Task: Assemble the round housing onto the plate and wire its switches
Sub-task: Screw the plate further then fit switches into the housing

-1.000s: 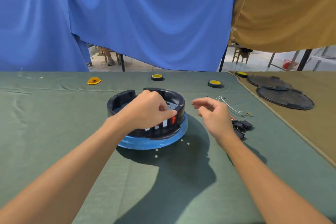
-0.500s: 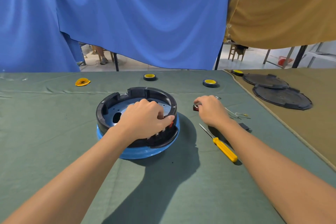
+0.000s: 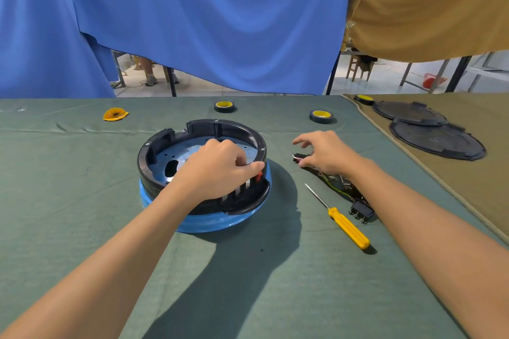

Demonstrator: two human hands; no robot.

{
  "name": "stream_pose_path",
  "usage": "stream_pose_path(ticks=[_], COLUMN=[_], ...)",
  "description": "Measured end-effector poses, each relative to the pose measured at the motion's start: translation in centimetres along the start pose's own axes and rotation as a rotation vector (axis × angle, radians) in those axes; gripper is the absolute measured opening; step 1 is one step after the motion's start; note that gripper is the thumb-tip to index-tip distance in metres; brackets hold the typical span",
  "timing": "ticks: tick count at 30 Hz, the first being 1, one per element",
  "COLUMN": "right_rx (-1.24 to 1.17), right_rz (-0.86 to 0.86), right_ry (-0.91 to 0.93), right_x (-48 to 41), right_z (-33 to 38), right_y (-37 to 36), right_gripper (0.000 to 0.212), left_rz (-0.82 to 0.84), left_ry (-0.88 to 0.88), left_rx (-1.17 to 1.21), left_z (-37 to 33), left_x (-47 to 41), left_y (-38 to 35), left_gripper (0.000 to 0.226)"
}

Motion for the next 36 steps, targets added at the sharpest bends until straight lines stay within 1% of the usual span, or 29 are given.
stream_pose_path(ticks=[3,6,8,10,11,13,14,15,17,21,23,26,28,30,32,33,34,35,36], right_rx=[-0.100,-0.191,-0.218,-0.132,-0.010,0.202,0.262,0.286,0.297,0.373,0.411,0.433,0.481,0.572,0.732,0.792,0.812,0.791,0.727], right_rz=[-0.081,-0.076,-0.095,-0.124,-0.115,-0.078,-0.058,-0.039,-0.023,-0.054,-0.059,-0.151,-0.190,-0.202,-0.219,-0.224,-0.224,-0.224,-0.234], right_ry=[0.005,0.004,-0.004,-0.033,-0.048,-0.081,-0.081,-0.079,-0.064,-0.037,-0.061,-0.118,-0.099,-0.068,0.063,0.139,0.192,0.207,0.185], right_x=[0.4,0.9,1.1,1.0,0.8,0.6,0.6,0.7,0.9,0.8,0.6,0.5,0.4,0.6,1.0,1.4,1.8,2.1,2.3], right_z=[-0.3,-0.6,-0.6,-0.6,-0.5,-0.2,0.1,0.3,0.9,1.4,1.2,1.1,1.5,2.4,4.1,4.9,5.5,5.9,6.0], right_y=[1.4,1.8,1.9,2.0,1.9,1.3,1.0,0.7,0.4,0.1,-0.4,-0.4,-0.4,-0.2,-0.3,-0.5,-0.7,-0.7,-0.4], right_gripper=[0.045,0.038,0.040,0.048,0.048,0.039,0.034,0.030,0.029,0.036,0.042,0.041,0.037,0.029,0.019,0.018,0.020,0.022,0.024], left_rz=[-0.001,0.001,0.007,0.010,0.008,0.001,0.000,0.002,0.001,-0.014,-0.035,-0.061,-0.070,-0.076,-0.089,-0.099,-0.110,-0.123,-0.136], left_ry=[-0.009,-0.019,-0.019,-0.020,-0.024,-0.032,-0.034,-0.037,-0.045,-0.053,-0.045,-0.038,-0.033,-0.028,-0.028,-0.027,-0.027,-0.028,-0.028], left_rx=[0.021,0.035,0.033,0.033,0.031,0.035,0.040,0.044,0.051,0.099,0.141,0.172,0.172,0.173,0.170,0.166,0.164,0.166,0.169], left_z=[0.1,0.0,0.0,0.0,0.0,0.0,0.0,0.0,0.1,0.4,0.6,0.6,0.6,0.5,0.4,0.4,0.3,0.3,0.3], left_x=[0.1,0.1,0.1,0.2,0.2,0.2,0.2,0.2,0.2,0.1,0.0,0.2,0.3,0.4,0.6,0.6,0.7,0.7,0.7], left_y=[0.1,0.1,0.1,0.0,0.0,0.0,0.0,0.0,0.0,0.1,0.3,0.4,0.5,0.6,0.8,0.9,0.9,1.0,1.0], left_gripper=[0.055,0.056,0.056,0.057,0.057,0.059,0.060,0.060,0.060,0.058,0.058,0.057,0.057,0.056,0.055,0.055,0.054,0.053,0.053])
Point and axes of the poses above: each hand's wrist, its own x-axis away from the middle knuckle, its own y-axis out of the back of the hand, z = x × y, the point moved 6 cm from there along -x, towards the middle knuckle, and after that the axes turned 8 degrees about x, right-handed, at the moved point
